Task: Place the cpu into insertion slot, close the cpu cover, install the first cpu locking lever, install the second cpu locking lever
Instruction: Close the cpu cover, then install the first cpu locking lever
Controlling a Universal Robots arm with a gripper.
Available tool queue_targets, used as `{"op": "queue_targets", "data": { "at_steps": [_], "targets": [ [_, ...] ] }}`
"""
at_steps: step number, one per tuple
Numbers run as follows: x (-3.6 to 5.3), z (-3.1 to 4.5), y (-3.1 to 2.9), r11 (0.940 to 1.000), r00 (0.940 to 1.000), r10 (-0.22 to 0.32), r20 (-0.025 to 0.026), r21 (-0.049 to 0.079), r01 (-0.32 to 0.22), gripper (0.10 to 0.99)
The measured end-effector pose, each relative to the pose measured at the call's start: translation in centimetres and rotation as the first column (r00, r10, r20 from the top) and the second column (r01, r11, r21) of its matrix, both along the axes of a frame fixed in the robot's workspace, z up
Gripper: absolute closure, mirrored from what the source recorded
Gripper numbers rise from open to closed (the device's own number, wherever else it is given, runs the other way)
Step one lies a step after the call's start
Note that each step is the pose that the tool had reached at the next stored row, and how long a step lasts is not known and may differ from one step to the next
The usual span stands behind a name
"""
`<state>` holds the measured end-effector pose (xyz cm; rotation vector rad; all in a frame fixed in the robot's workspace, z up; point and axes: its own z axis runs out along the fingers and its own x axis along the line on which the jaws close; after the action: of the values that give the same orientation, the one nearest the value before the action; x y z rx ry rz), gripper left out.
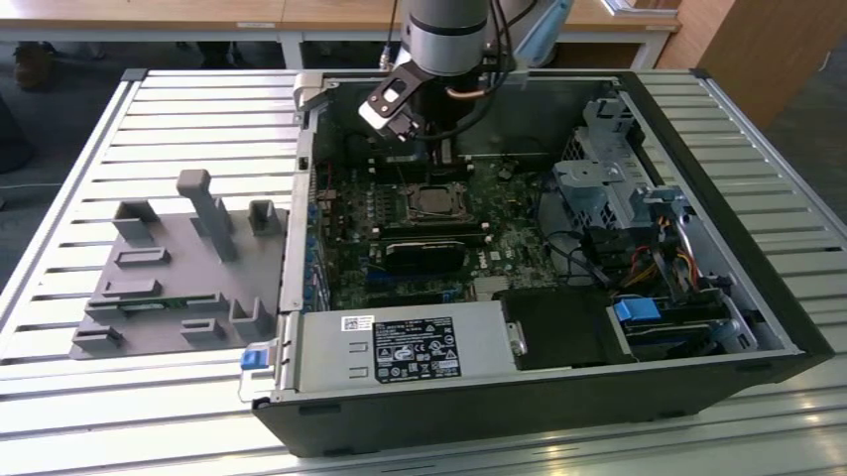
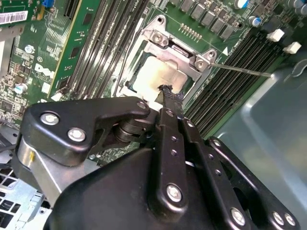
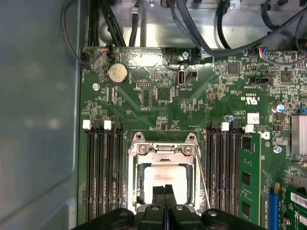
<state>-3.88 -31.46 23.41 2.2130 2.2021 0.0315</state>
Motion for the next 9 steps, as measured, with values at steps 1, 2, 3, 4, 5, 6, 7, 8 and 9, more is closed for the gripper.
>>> {"op": "queue_targets", "data": {
  "at_steps": [1,2,3,4,5,6,7,8,9],
  "targets": [
    [-0.05,0.01,0.0,1.0,1.0,0.0,-0.0001,0.0,0.0,0.969],
    [-0.09,0.0,0.0,1.0,1.0,0.0,0.0,0.0,0.0,0.969],
    [-0.12,0.0,0.0,1.0,1.0,0.0,0.0,0.0,0.0,0.969],
    [-0.14,0.0,0.0,1.0,1.0,0.0,0.0,0.0,0.0,0.969],
    [-0.15,0.0,0.0,1.0,1.0,0.0,0.0,0.0,0.0,0.969],
    [-0.17,0.0,0.0,1.0,1.0,0.0,0.0,0.0,0.0,0.969],
    [-0.19,0.0,0.0,1.0,1.0,0.0,0.0,0.0,0.0,0.969],
    [-0.21,-0.01,0.0,1.0,1.0,0.0,0.0,0.0,0.0,0.969],
    [-0.24,0.0,0.0,1.0,1.0,0.0,0.0,0.0,0.0,0.969]
  ]
}}
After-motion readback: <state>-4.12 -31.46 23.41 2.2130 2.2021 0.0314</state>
